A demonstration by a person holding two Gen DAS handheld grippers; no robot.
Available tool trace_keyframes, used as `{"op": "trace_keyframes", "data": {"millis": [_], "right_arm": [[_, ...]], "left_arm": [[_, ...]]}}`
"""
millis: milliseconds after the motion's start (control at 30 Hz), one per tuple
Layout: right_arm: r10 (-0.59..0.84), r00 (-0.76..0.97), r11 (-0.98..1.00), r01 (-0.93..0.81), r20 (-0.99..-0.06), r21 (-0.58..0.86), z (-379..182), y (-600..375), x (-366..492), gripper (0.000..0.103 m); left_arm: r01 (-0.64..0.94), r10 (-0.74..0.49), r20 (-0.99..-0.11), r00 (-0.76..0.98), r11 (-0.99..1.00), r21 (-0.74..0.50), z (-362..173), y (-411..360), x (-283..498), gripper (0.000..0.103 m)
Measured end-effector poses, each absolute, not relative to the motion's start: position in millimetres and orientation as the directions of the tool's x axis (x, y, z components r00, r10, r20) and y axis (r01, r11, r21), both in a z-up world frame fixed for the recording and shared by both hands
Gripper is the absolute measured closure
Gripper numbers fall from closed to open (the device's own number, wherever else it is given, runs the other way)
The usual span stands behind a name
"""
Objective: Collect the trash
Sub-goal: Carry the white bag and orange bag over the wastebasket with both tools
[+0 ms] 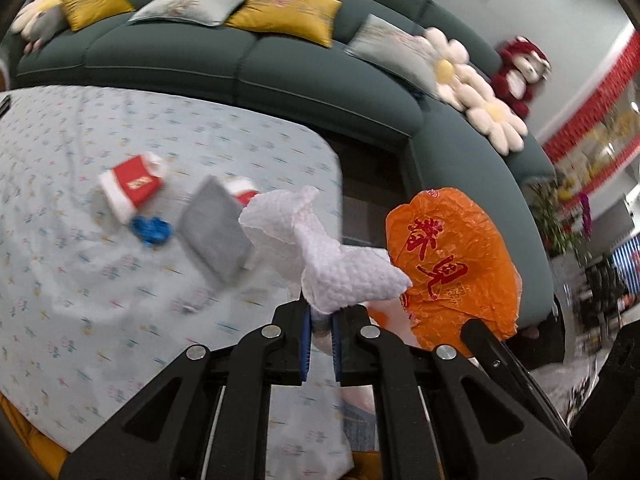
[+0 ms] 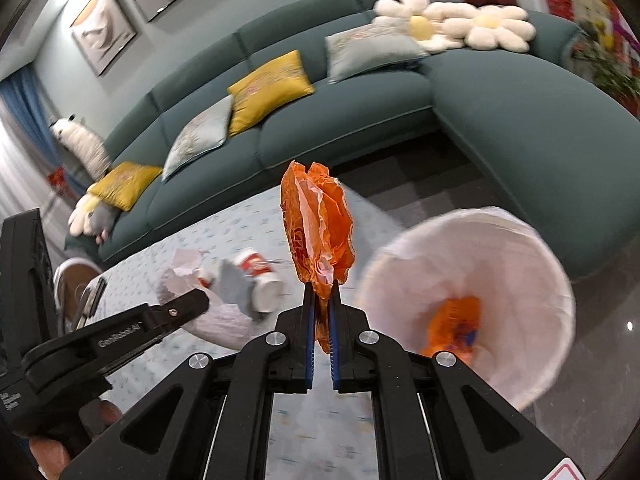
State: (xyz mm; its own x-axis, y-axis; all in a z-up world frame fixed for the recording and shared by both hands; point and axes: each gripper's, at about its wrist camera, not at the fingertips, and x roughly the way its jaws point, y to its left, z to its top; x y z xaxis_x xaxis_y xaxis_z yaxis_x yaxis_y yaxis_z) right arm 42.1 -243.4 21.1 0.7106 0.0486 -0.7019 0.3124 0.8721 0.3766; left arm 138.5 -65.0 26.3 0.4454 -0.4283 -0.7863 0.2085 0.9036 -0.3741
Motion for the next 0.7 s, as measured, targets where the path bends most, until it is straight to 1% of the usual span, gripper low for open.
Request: {"op": "trace_keyframes", "data": {"millis": [367, 533, 700], "right_arm": [[-0.037, 0.685, 0.819, 0.438, -0.727, 0.371, -5, -311, -12, 0.097], [-0.043, 0.673, 0.797, 0.469, -0.738, 0.381, -18, -326, -21, 0.097], [-0.039, 0.663, 0.780, 0.489, -0.748, 0.392, -30, -333, -26, 0.097]], "left_arm": [[0.371, -0.472, -0.805, 0.359, 0.864, -0.341, 14, -149, 105, 0.095], [0.411, -0.480, -0.817, 0.321, 0.847, -0.336, 2, -173, 97, 0.095], [0.416, -0.477, -0.830, 0.289, 0.843, -0.339, -9, -186, 95, 0.094]]}}
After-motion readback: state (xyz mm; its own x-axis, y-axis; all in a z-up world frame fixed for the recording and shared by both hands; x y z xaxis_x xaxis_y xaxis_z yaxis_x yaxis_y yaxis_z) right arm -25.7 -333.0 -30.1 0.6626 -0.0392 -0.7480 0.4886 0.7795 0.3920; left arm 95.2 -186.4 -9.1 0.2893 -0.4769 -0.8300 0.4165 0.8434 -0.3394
